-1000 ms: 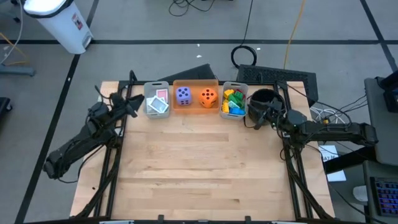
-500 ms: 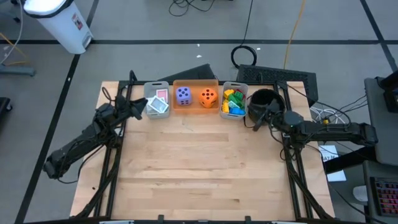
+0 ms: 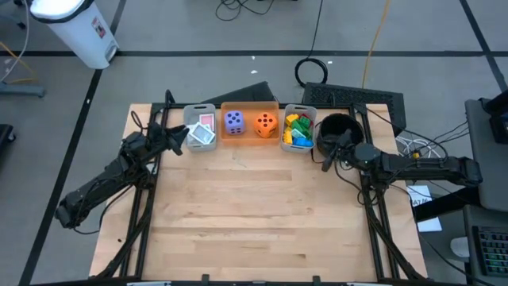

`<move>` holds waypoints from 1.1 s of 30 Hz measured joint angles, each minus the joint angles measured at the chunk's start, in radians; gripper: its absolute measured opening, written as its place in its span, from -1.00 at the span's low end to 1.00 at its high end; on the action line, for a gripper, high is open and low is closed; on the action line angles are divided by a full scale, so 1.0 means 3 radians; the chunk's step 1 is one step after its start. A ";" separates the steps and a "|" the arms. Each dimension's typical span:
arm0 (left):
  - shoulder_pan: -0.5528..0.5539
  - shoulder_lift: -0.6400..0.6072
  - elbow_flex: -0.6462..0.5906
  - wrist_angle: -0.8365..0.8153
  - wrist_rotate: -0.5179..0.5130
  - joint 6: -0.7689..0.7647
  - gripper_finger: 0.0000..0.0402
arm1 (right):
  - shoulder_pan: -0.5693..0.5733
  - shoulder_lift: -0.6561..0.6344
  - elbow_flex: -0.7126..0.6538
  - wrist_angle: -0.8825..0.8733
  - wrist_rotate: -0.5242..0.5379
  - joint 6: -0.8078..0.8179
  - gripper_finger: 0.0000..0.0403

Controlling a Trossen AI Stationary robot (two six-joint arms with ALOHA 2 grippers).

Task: Pick & Place Toys
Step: Return to Home Position

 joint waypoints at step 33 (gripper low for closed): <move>0.0000 0.0000 0.0000 -0.0025 0.0002 0.0157 -0.14 | 0.0004 -0.0310 -0.0530 0.0979 -0.1288 0.0297 -1.00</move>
